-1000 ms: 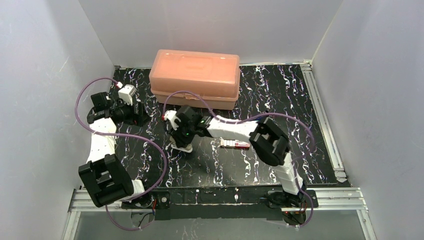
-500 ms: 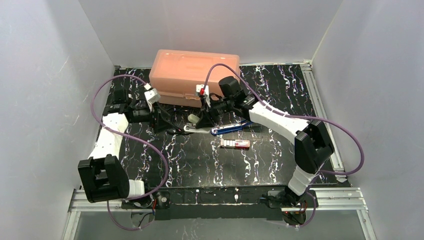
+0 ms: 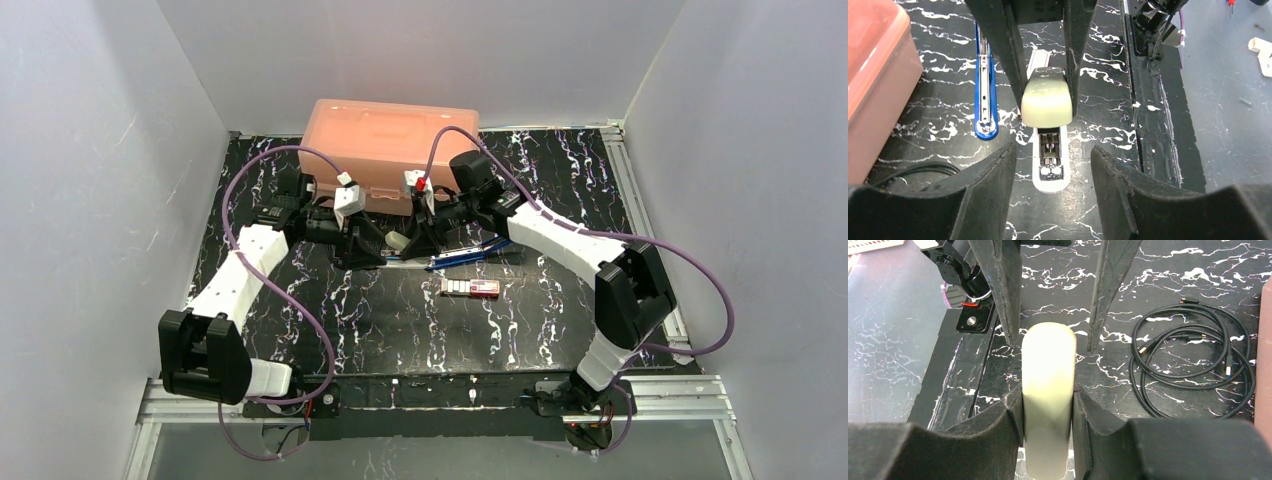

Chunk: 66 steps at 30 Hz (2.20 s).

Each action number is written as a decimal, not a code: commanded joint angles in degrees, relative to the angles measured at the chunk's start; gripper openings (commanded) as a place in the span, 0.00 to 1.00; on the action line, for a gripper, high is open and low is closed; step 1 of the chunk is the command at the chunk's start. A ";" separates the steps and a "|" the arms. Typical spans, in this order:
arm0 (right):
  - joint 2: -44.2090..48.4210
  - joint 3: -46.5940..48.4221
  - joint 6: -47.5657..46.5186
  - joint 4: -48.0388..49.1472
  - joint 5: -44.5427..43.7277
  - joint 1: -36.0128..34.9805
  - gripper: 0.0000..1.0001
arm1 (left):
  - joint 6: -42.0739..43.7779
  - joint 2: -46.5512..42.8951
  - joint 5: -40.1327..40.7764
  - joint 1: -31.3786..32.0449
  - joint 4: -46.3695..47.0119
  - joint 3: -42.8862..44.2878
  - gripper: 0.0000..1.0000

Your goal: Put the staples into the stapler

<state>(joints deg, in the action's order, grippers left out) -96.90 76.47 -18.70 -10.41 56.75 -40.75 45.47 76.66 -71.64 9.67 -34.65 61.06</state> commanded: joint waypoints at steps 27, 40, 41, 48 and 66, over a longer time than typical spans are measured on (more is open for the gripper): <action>10.07 -10.74 15.81 22.79 4.09 10.30 0.14 | -9.14 -0.17 7.43 5.24 14.95 -6.62 0.00; 15.73 -25.88 33.21 51.82 4.44 17.13 0.10 | -15.02 -0.36 12.95 5.27 21.93 -10.13 0.00; 15.80 -26.55 34.17 53.32 4.16 17.19 0.10 | -14.92 -0.42 13.20 5.27 21.97 -10.48 0.00; 14.54 -28.16 38.83 61.16 2.93 16.86 0.07 | -15.68 -0.46 13.29 5.30 23.14 -12.16 0.00; 9.71 -15.51 12.32 30.59 1.96 9.56 0.01 | -12.28 1.93 13.80 5.80 19.18 -9.11 0.55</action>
<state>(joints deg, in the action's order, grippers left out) -86.63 57.30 0.60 25.06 59.40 -29.58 31.70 78.32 -58.87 15.53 -12.40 51.00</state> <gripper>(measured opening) 0.417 0.500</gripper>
